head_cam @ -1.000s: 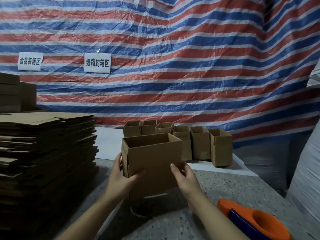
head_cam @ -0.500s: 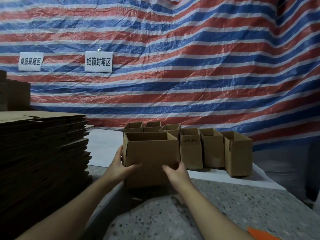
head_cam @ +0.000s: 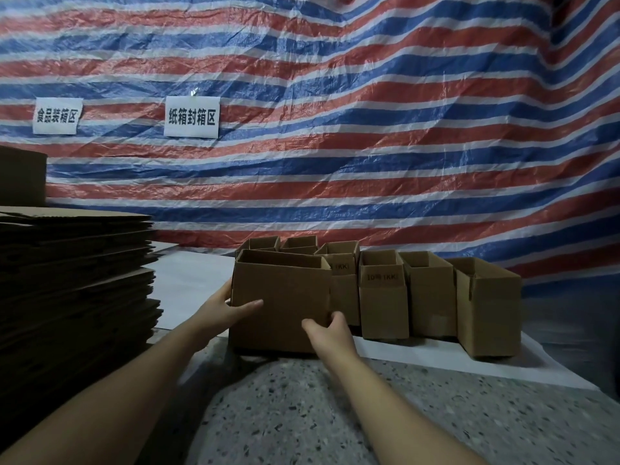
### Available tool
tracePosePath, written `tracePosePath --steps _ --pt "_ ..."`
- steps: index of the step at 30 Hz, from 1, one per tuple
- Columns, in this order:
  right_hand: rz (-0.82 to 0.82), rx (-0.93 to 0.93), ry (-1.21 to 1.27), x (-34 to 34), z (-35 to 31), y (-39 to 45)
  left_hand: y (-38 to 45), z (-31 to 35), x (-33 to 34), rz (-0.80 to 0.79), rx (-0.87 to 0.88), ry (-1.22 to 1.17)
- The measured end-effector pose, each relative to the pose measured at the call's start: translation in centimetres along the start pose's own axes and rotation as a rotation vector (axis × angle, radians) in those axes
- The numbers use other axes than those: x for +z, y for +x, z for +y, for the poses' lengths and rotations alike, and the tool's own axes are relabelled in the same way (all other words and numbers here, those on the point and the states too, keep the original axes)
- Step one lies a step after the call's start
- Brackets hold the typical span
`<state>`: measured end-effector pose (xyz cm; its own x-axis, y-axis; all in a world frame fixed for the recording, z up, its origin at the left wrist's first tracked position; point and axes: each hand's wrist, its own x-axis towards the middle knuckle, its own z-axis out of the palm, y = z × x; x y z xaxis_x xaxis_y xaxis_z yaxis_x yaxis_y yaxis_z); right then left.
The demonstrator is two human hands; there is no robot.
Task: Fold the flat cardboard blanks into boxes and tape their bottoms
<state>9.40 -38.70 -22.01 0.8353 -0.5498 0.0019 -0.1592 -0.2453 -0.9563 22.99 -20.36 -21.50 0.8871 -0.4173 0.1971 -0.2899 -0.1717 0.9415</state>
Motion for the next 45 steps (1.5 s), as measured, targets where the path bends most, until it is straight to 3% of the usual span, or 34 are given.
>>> tracePosePath --steps 5,15,33,41,45 --pt "-0.023 0.002 -0.004 0.4 -0.2 1.0 1.0 -0.3 -0.2 0.006 -0.008 -0.026" --pt "-0.063 -0.038 -0.046 1.5 -0.5 1.1 0.3 -1.8 0.2 0.164 0.003 -0.162" --pt "-0.118 -0.060 -0.008 1.5 -0.4 1.7 0.4 -2.1 1.2 0.303 0.048 -0.083" --pt "-0.149 -0.037 -0.011 1.4 -0.7 2.0 -0.3 -2.4 0.5 0.394 -0.066 -0.073" --pt "-0.110 -0.042 -0.129 1.9 -0.6 2.4 -1.7 -3.1 0.9 0.292 -0.170 -0.050"
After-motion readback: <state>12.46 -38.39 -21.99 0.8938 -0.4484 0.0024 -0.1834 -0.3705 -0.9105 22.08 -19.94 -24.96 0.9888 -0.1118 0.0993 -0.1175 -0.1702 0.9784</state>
